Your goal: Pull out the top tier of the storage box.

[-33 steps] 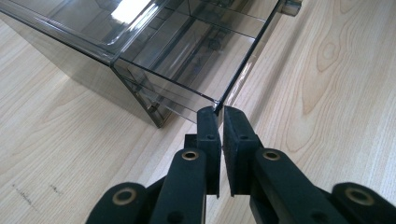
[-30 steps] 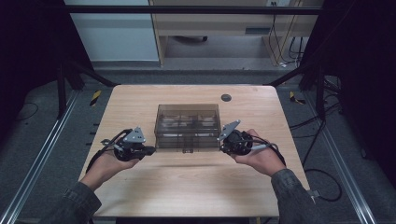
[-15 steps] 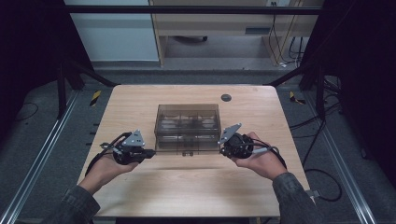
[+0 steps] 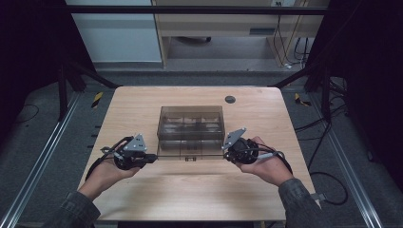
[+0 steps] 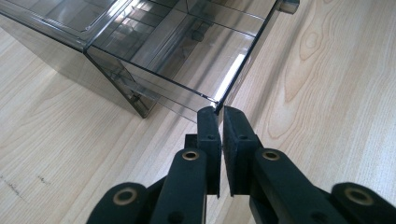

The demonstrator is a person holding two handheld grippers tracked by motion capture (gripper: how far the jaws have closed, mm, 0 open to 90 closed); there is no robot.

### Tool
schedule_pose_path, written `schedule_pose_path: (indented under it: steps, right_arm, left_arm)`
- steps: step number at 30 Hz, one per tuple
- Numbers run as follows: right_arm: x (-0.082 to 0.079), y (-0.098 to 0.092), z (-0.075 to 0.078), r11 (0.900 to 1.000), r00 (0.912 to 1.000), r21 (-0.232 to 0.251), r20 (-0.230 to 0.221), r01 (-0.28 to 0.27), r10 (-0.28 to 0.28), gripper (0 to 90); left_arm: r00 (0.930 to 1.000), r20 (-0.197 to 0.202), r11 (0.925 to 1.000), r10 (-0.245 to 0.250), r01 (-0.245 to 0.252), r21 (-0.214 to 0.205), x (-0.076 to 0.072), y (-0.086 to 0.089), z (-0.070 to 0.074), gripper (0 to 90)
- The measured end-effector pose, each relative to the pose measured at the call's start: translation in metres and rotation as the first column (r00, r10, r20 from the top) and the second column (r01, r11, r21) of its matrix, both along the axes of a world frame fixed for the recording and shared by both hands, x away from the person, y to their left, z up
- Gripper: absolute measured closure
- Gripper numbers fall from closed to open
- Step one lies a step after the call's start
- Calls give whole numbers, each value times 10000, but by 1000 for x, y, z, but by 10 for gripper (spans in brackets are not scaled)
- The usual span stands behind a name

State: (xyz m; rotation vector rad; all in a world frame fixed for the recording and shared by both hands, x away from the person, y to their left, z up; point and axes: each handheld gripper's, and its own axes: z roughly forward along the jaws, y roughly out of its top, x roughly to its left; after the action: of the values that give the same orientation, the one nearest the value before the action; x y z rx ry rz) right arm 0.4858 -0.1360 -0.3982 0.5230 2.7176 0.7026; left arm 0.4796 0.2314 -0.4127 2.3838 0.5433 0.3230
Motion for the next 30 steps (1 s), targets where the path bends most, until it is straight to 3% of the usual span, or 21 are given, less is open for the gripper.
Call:
schedule_pose_path:
  steps: [23, 26, 27, 30]
  right_arm:
    - [-7, 0, -2, 10000, 9999, -9, -97, -87, 87, 864]
    - [-8, 0, -2, 10000, 9999, -21, -96, -92, 92, 864]
    - [-8, 0, -2, 10000, 9999, -23, -101, -92, 92, 865]
    - [-8, 0, -3, 10000, 9998, 6, -158, -74, 74, 865]
  left_arm:
    - [9994, 103, 9994, -331, 332, -58, -6, 0, -2, 855]
    - [9999, 8, 9999, -156, 156, 6, -8, 1, -3, 855]
    - [9993, 118, 9993, -356, 358, -105, -6, 0, -4, 855]
    - [9999, -7, 9999, -123, 123, -36, -8, 1, -5, 854]
